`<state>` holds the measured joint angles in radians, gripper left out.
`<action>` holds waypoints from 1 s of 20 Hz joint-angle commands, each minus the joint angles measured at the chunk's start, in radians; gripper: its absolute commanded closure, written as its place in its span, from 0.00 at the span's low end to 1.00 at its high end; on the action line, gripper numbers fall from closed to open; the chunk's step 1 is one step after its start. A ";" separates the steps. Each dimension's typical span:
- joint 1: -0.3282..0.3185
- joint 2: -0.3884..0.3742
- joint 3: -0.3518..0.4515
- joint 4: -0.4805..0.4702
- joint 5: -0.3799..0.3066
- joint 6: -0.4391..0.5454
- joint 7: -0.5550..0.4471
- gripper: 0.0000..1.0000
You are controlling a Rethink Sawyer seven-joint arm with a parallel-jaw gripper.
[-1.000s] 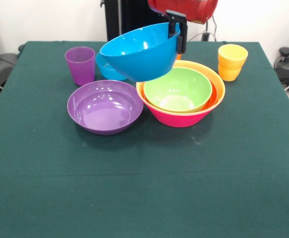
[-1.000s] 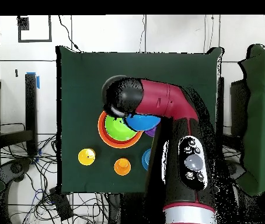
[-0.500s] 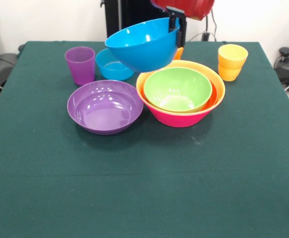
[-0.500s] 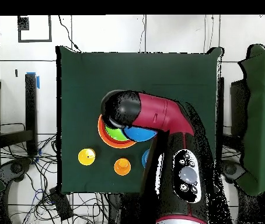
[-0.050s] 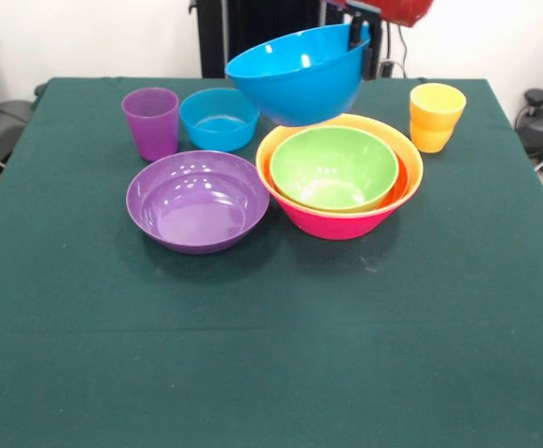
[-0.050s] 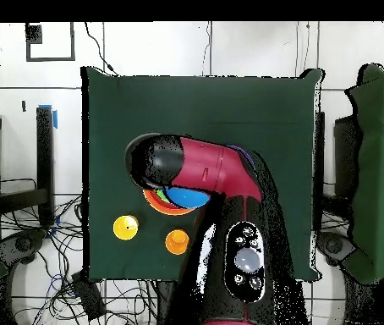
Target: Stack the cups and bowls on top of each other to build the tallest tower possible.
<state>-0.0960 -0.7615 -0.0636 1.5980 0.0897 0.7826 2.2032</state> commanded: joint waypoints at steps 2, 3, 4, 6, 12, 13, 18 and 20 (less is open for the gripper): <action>0.051 0.052 0.009 0.015 0.043 -0.049 0.236 1.00; 0.056 0.057 0.006 0.013 0.048 -0.053 0.238 1.00; 0.060 0.062 0.005 0.011 0.051 -0.056 0.241 1.00; 0.063 0.076 0.001 0.006 0.052 -0.070 0.238 1.00; 0.023 0.130 0.030 0.035 0.056 -0.188 0.183 1.00; 0.019 0.136 0.035 0.047 0.055 -0.214 0.176 1.00; -0.013 0.172 0.063 0.075 0.053 -0.313 0.145 1.00; -0.015 0.183 0.064 0.075 0.052 -0.329 0.144 1.00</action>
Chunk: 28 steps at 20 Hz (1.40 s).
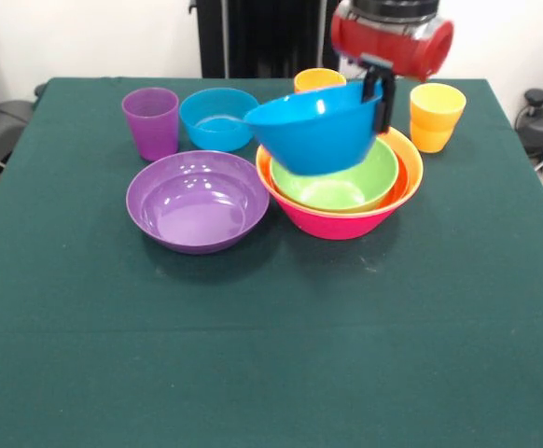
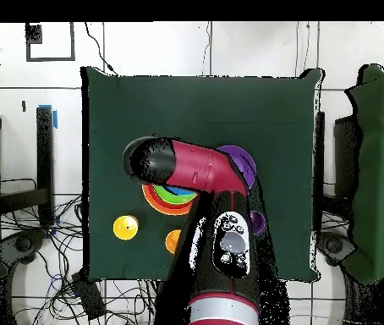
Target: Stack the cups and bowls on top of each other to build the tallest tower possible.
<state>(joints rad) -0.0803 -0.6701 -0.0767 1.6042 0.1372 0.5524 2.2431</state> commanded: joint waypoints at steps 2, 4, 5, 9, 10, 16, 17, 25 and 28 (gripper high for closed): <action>-0.031 0.100 0.079 0.069 0.004 -0.116 0.104 1.00; -0.032 0.109 0.080 0.069 0.003 -0.131 0.103 1.00; -0.033 0.113 0.081 0.069 0.003 -0.137 0.101 1.00; -0.032 0.079 0.081 0.097 0.012 -0.124 0.105 1.00; -0.021 0.056 0.068 0.106 0.014 -0.102 0.112 1.00; 0.004 -0.049 0.042 0.151 0.030 -0.015 0.124 1.00; 0.005 -0.057 0.042 0.156 0.032 -0.011 0.124 1.00; -0.027 -0.033 0.075 0.181 0.032 -0.078 0.105 1.00; -0.035 -0.027 0.079 0.175 0.031 -0.074 0.095 1.00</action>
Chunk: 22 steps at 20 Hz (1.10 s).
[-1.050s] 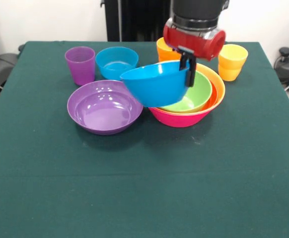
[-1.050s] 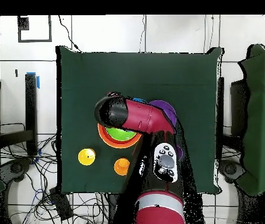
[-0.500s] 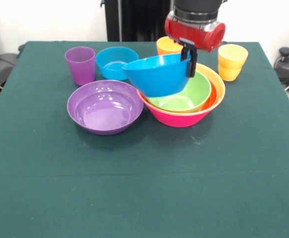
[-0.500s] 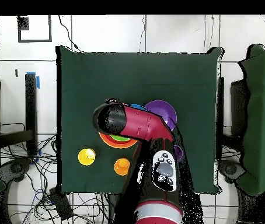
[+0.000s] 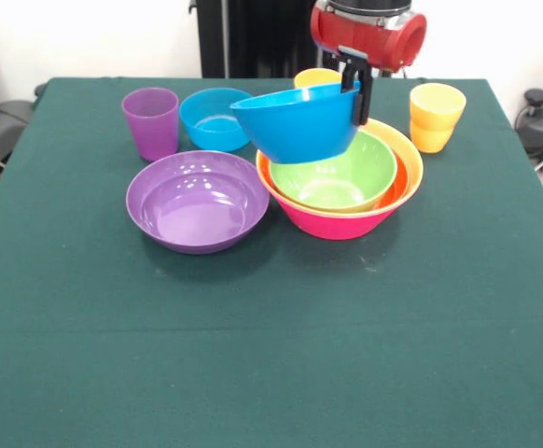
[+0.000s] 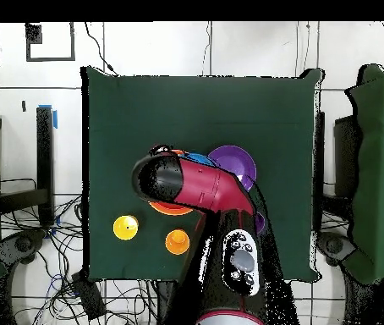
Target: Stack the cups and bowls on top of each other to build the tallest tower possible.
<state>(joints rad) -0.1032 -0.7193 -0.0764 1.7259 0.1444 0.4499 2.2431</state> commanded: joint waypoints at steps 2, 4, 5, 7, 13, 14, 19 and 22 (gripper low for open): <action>-0.014 0.030 0.080 0.046 0.021 0.028 0.092 1.00; -0.016 0.042 0.084 0.043 0.020 0.015 0.093 1.00; -0.018 0.047 0.085 0.040 0.019 0.011 0.092 1.00; -0.016 0.052 0.086 0.042 0.018 -0.001 0.096 1.00; -0.009 0.040 0.094 0.052 0.027 0.001 0.105 1.00; -0.004 0.040 0.095 0.051 0.030 0.002 0.111 1.00; 0.010 0.046 0.124 0.060 0.057 -0.018 0.134 1.00; 0.049 0.057 0.097 0.035 0.061 -0.006 0.161 1.00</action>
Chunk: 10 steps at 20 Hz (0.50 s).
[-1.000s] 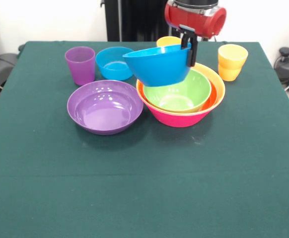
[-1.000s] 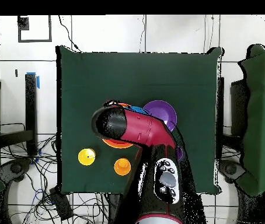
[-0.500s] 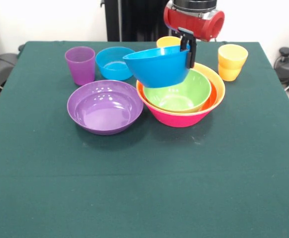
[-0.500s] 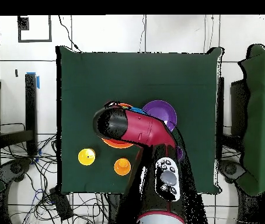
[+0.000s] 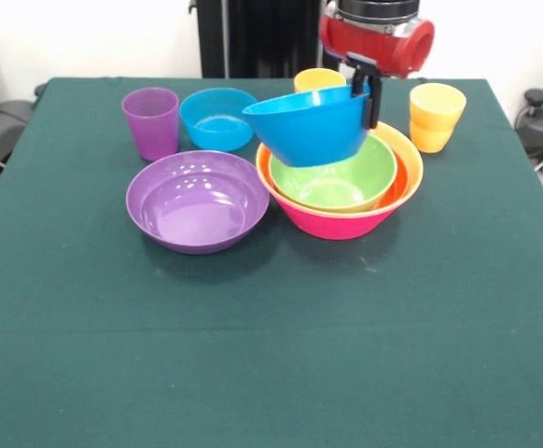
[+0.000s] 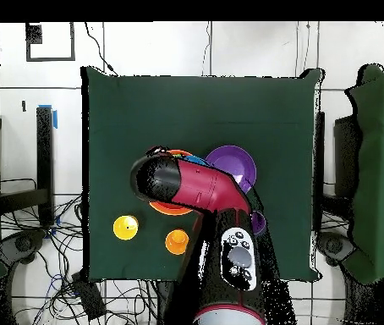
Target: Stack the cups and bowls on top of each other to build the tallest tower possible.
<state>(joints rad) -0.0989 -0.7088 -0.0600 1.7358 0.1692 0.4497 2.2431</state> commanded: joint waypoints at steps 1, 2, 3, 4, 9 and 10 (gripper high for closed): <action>0.055 0.051 0.073 0.018 0.038 -0.004 0.167 1.00; 0.065 0.055 0.065 0.012 0.040 -0.002 0.174 1.00; 0.071 0.058 0.062 0.009 0.043 -0.001 0.175 1.00; 0.076 0.058 0.058 0.006 0.045 0.004 0.174 1.00; 0.092 0.069 0.049 -0.003 0.062 0.002 0.172 1.00; 0.090 0.073 0.049 -0.001 0.063 -0.006 0.167 1.00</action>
<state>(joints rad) -0.0193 -0.7084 -0.0604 1.7358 0.2019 0.4497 2.2431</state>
